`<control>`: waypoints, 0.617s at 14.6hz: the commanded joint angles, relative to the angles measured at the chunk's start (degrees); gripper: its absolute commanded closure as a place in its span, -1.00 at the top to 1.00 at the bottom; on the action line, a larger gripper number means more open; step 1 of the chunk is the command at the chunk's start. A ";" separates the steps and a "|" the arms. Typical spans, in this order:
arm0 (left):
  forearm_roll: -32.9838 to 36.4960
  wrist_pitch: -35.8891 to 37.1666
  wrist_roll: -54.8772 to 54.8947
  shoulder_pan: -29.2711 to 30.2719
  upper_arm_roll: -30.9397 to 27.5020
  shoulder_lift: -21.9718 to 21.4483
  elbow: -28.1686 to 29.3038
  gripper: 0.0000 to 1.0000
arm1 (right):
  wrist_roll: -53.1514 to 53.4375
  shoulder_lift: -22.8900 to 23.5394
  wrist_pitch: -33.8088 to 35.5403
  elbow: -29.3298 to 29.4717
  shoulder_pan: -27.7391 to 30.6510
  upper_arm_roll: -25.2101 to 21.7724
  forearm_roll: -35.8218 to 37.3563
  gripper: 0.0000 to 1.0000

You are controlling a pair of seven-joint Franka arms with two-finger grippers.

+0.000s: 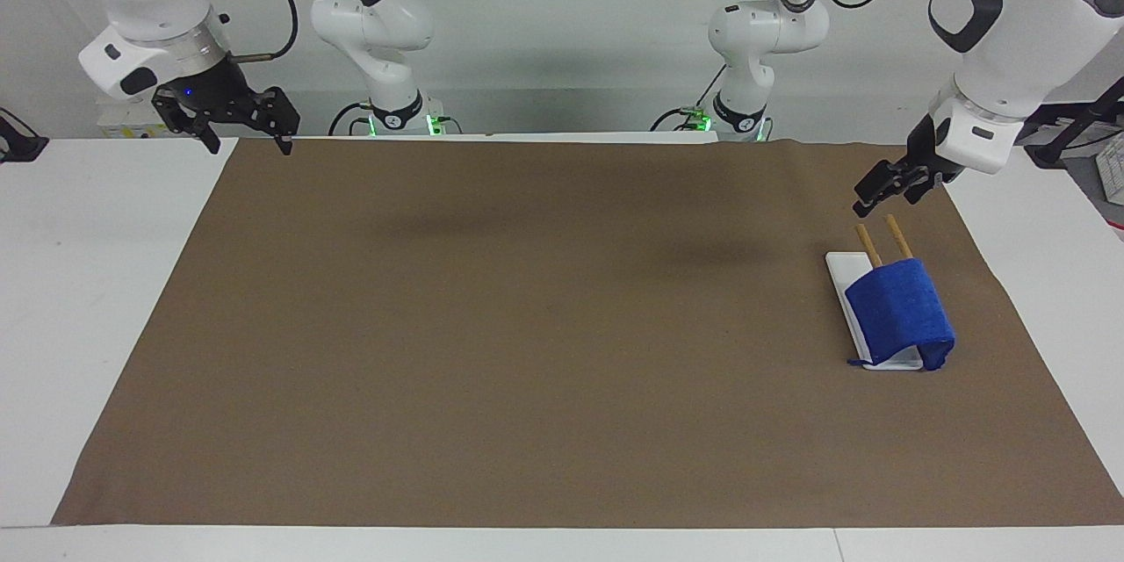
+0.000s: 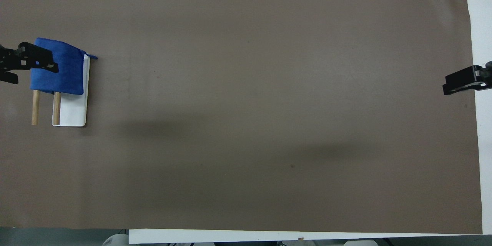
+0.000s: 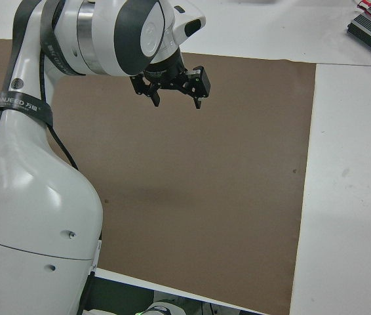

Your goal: Right arm passes towel to left arm to hang

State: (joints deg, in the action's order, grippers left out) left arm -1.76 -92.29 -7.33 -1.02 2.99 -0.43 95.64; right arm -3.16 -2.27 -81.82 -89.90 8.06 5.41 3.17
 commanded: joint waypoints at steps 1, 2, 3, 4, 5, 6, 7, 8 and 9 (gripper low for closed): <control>1.85 4.04 6.53 0.31 1.49 0.08 -1.94 1.00 | -0.80 -0.98 -0.27 -0.98 0.64 0.22 -1.24 1.00; 1.85 4.13 5.93 1.01 2.02 0.08 -2.21 1.00 | -0.80 -0.99 -0.27 -0.98 0.64 0.13 -1.33 1.00; 1.76 4.14 5.84 1.54 3.24 0.08 -3.08 1.00 | -0.80 -0.99 -0.27 -0.98 0.64 0.13 -1.33 1.00; 1.85 4.14 5.84 1.63 3.60 0.16 -3.70 1.00 | -0.80 -0.99 -0.27 -0.98 0.64 0.13 -1.24 1.00; 1.85 3.96 5.75 1.54 3.69 0.16 -3.70 1.00 | -0.80 -0.90 -0.27 -0.98 0.64 0.22 -1.24 1.00; 1.85 3.96 5.84 1.54 3.60 0.16 -3.62 1.00 | -0.80 -0.98 -0.27 -0.98 0.64 0.13 -1.24 1.00; 1.85 3.96 5.84 1.46 3.34 0.34 -3.62 1.00 | -0.80 -0.99 -0.27 -0.98 0.64 0.13 -1.24 1.00; 1.76 3.96 5.75 1.45 3.08 0.43 -3.70 1.00 | -0.80 -0.99 -0.27 -0.98 0.64 0.13 -1.33 1.00; 1.76 3.79 5.75 1.45 2.99 0.52 -3.70 1.00 | -0.80 -0.99 -0.27 -0.98 0.64 0.22 -1.24 1.00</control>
State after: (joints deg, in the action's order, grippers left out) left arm -1.14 -89.95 -2.57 -0.35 5.69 -0.43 93.19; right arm -3.16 -2.27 -81.82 -89.90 8.06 5.41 3.07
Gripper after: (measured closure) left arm 0.000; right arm 0.000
